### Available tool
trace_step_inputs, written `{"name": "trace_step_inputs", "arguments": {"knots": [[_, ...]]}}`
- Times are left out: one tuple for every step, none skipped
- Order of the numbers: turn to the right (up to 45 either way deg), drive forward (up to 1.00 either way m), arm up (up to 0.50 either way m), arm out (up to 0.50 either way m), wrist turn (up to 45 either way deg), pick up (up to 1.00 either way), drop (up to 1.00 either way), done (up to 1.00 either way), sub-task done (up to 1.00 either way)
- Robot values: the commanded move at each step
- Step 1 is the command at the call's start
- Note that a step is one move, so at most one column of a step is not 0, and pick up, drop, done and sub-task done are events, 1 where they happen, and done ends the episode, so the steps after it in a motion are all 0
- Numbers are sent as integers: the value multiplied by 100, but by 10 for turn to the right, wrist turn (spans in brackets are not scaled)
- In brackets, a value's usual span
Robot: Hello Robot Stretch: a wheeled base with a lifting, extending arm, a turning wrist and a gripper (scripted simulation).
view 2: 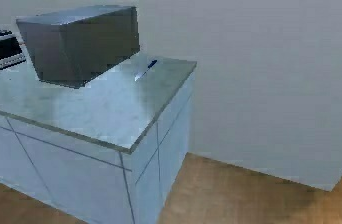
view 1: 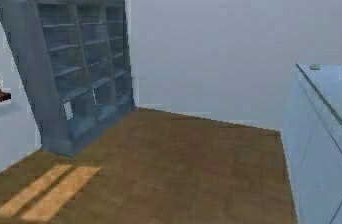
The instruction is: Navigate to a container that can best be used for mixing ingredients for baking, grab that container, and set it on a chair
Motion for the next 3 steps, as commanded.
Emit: {"name": "trace_step_inputs", "arguments": {"knots": [[180, 0, 0, 0, 0, 0, 0, 0, 0], [0, 100, 0, 0, 0, 0, 0, 0, 0], [30, 0, 0, 0, 0, 0, 0, 0, 0]]}}
